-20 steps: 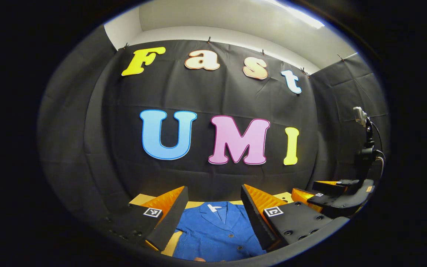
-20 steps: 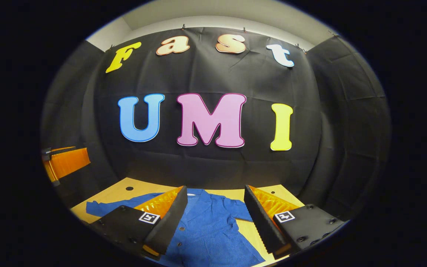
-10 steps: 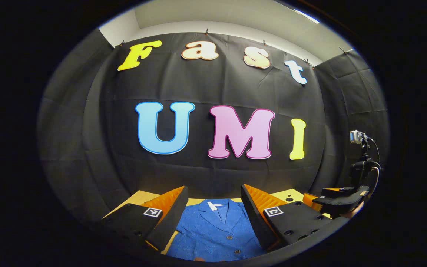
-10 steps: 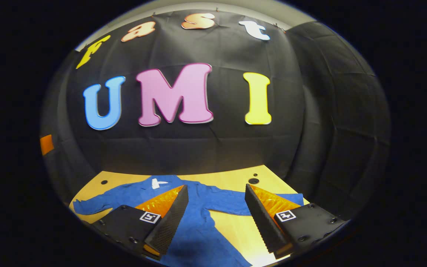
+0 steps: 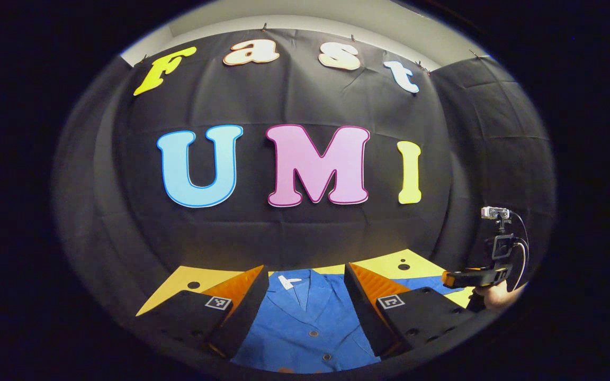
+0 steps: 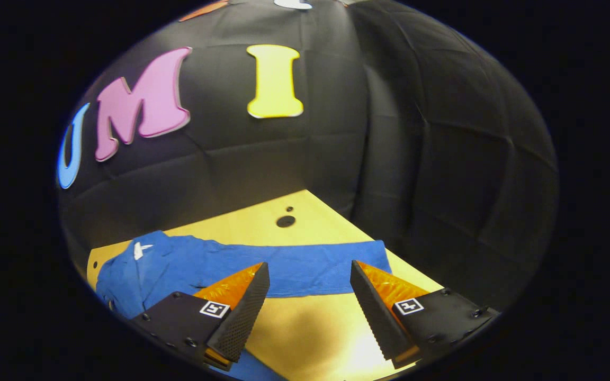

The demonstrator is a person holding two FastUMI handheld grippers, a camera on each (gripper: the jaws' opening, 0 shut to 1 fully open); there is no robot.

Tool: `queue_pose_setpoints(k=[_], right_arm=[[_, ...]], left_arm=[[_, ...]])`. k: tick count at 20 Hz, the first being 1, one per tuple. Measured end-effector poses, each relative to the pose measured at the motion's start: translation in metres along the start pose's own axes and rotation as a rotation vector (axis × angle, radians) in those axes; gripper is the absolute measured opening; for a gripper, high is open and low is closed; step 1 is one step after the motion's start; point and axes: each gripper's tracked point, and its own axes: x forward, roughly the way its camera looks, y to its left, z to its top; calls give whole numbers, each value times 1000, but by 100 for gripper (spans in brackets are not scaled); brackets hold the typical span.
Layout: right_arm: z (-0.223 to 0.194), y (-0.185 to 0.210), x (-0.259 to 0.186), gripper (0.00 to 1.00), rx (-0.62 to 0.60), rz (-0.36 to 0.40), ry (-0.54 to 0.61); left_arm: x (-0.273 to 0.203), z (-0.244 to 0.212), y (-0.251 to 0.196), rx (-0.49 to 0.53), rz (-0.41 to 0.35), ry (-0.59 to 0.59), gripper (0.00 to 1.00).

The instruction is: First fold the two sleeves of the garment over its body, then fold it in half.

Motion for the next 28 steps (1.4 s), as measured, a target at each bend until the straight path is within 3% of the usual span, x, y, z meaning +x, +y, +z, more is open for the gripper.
queue_pose_setpoints(k=[4, 7, 12, 15, 17, 18, 19, 20, 22, 25, 27, 28], right_arm=[[-27, -65, 49, 98, 34, -134, 118], [-44, -95, 79, 98, 93, -194, 178], [-54, -118, 105, 98, 150, -239, 256], [-63, -119, 114, 98, 205, -227, 303], [-62, -122, 116, 100, 186, -235, 309], [-66, -120, 117, 97, 161, -237, 321], [-64, -119, 117, 87, 120, -233, 327], [-62, -109, 117, 95, 110, -204, 337], [-63, -97, 122, 48, 103, -169, 345], [-64, -88, 116, 15, 166, -154, 375], [-62, -80, 117, 2, 229, -100, 390], [-63, -75, 118, 2, 260, -68, 403]], left_arm=[[11, -16, -22, 9, -36, 71, 82], [18, -28, -38, 23, -83, 134, 82], [30, -23, -57, 25, -122, 146, 81], [34, -25, -66, 36, -145, 152, 82], [36, -27, -70, 37, -158, 163, 81], [37, -26, -71, 36, -159, 164, 82], [38, -27, -72, 34, -159, 164, 82], [40, -28, -72, 31, -160, 165, 81], [41, -28, -74, 32, -161, 166, 82], [42, -27, -77, 38, -172, 161, 82], [39, -27, -78, 37, -182, 156, 82], [39, -27, -77, 34, -181, 157, 82]])
